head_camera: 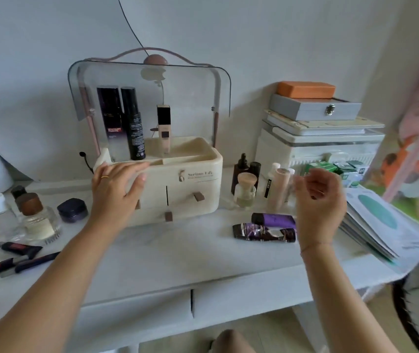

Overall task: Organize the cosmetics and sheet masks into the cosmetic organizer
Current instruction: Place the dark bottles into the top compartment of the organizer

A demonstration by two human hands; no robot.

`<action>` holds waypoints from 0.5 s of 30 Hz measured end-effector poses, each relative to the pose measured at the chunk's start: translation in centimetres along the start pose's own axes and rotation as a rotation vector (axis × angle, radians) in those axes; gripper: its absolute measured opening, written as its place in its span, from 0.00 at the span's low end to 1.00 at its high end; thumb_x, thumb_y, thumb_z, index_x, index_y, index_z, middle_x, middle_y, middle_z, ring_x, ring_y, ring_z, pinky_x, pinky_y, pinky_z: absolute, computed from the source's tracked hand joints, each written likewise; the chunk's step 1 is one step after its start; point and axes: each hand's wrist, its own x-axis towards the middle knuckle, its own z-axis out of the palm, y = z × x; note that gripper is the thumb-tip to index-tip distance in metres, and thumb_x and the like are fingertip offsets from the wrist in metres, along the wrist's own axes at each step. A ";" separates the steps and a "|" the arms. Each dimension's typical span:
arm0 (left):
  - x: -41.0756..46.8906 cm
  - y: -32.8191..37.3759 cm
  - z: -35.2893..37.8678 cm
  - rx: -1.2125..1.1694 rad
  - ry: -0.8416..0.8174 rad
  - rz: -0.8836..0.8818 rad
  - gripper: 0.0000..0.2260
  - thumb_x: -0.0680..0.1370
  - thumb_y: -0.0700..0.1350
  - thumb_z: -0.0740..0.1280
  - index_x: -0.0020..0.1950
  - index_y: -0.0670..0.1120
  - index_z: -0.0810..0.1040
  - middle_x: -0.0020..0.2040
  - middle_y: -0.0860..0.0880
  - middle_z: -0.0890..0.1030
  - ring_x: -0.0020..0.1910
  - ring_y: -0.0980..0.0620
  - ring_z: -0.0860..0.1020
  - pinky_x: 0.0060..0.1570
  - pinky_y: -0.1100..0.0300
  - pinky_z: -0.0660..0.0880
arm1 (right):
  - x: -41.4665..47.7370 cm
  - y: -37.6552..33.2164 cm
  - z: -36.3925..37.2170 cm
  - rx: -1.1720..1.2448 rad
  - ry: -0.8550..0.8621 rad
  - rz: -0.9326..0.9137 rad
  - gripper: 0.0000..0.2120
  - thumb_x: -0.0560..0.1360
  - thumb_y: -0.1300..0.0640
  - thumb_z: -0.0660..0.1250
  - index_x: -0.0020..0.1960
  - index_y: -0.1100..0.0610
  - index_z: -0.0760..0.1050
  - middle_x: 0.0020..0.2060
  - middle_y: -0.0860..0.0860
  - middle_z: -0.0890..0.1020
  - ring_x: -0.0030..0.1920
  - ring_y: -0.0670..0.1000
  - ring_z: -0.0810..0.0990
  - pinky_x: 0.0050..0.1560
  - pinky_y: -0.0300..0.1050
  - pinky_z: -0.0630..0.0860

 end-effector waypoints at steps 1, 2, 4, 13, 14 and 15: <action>0.0 0.0 0.0 0.005 0.001 -0.004 0.17 0.79 0.52 0.55 0.60 0.49 0.78 0.57 0.50 0.81 0.57 0.48 0.74 0.63 0.58 0.54 | 0.1 1.6 -1.7 -0.084 0.076 0.049 0.14 0.70 0.55 0.74 0.53 0.55 0.75 0.45 0.48 0.78 0.43 0.48 0.76 0.49 0.45 0.77; 0.0 0.0 0.1 0.009 0.000 -0.009 0.17 0.79 0.52 0.55 0.60 0.49 0.78 0.56 0.49 0.81 0.57 0.47 0.74 0.63 0.57 0.54 | 0.3 3.2 -3.0 -0.171 0.106 0.084 0.17 0.69 0.55 0.74 0.54 0.58 0.74 0.46 0.50 0.75 0.44 0.49 0.74 0.49 0.46 0.75; 0.0 0.0 0.2 0.016 -0.005 -0.018 0.17 0.79 0.52 0.55 0.60 0.48 0.78 0.56 0.48 0.81 0.57 0.45 0.74 0.64 0.55 0.55 | 0.8 5.7 -4.4 -0.306 0.049 0.121 0.22 0.67 0.54 0.75 0.57 0.60 0.72 0.48 0.52 0.72 0.47 0.50 0.70 0.47 0.37 0.67; 0.0 0.2 0.2 0.018 -0.019 -0.035 0.16 0.79 0.51 0.56 0.59 0.50 0.78 0.55 0.49 0.81 0.57 0.48 0.75 0.64 0.59 0.53 | 1.5 8.8 -4.2 -0.401 -0.169 0.229 0.17 0.68 0.49 0.74 0.53 0.55 0.77 0.47 0.53 0.81 0.47 0.53 0.78 0.45 0.44 0.69; -0.1 0.3 0.2 0.011 -0.017 -0.039 0.15 0.79 0.51 0.56 0.59 0.50 0.78 0.55 0.50 0.82 0.57 0.49 0.75 0.64 0.61 0.52 | 1.3 8.5 -4.3 -0.408 -0.161 0.242 0.17 0.68 0.48 0.73 0.53 0.55 0.77 0.47 0.53 0.82 0.47 0.53 0.79 0.45 0.44 0.70; -0.1 0.4 0.2 0.000 -0.014 -0.043 0.15 0.78 0.51 0.56 0.59 0.50 0.79 0.54 0.50 0.82 0.57 0.49 0.76 0.65 0.62 0.51 | 1.0 8.0 -4.5 -0.411 -0.135 0.244 0.17 0.68 0.48 0.73 0.53 0.55 0.77 0.47 0.52 0.82 0.47 0.53 0.79 0.45 0.45 0.70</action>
